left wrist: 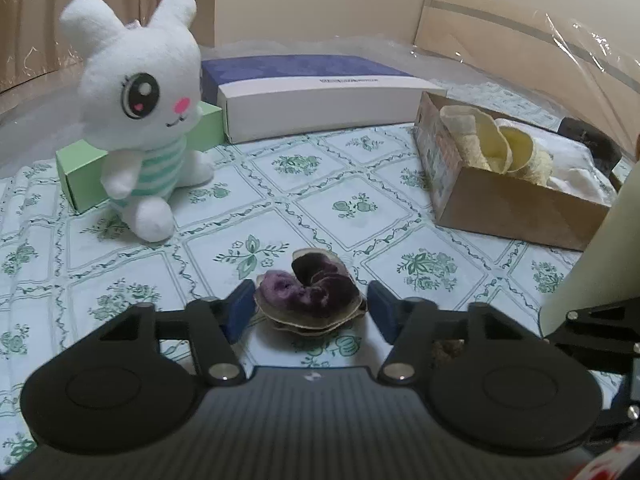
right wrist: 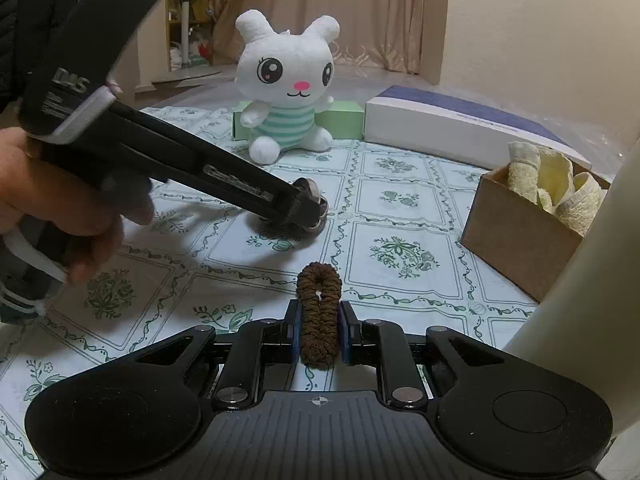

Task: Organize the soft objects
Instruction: 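Grasp the brown hair tie with the right tool while the left tool grasps the purple scrunchie, then carry the hair tie and scrunchie in both tools over the cardboard box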

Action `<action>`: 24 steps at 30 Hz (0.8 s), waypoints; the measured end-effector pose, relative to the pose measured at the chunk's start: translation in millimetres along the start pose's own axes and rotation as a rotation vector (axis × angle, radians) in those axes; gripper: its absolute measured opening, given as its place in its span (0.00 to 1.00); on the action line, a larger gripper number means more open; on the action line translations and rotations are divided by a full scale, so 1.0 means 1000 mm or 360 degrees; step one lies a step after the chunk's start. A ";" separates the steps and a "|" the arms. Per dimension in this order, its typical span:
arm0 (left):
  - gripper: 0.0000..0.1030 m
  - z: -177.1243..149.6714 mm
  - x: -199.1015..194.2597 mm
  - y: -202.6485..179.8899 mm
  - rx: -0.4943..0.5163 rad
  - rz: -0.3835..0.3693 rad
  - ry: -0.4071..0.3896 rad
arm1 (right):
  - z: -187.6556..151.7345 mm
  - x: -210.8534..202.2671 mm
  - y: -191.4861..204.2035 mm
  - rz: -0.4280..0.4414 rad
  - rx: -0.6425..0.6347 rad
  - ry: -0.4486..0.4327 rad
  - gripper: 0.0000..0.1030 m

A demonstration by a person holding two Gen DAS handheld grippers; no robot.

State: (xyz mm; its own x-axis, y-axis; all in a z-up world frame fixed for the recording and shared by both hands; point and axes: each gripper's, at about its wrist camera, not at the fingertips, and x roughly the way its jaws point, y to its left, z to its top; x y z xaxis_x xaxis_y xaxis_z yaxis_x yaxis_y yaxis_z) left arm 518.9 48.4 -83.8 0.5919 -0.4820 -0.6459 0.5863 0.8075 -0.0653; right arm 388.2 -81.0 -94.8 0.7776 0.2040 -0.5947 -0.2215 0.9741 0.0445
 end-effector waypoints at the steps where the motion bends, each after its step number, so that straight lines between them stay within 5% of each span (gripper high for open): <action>1: 0.41 0.000 0.003 -0.001 0.0000 0.0003 0.0009 | 0.000 0.000 0.000 0.0002 -0.0001 -0.0001 0.18; 7: 0.13 -0.003 -0.002 -0.002 -0.0107 0.0038 0.0031 | -0.002 -0.004 0.001 0.0033 -0.0018 0.0006 0.18; 16: 0.12 -0.044 -0.062 -0.025 -0.0238 0.0189 0.0048 | -0.020 -0.045 0.010 0.0186 -0.0034 0.0094 0.18; 24: 0.12 -0.102 -0.127 -0.105 -0.0333 0.0281 0.0090 | -0.063 -0.118 -0.005 0.0236 -0.0035 0.0185 0.18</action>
State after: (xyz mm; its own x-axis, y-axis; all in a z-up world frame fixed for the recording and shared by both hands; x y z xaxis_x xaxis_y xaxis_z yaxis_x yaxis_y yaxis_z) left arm 325.1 59.5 -72.3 0.6395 -0.3124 -0.7024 0.3462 0.9328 -0.0996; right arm 260.4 -115.7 -75.8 0.6625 0.3311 -0.6719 -0.3424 0.9317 0.1215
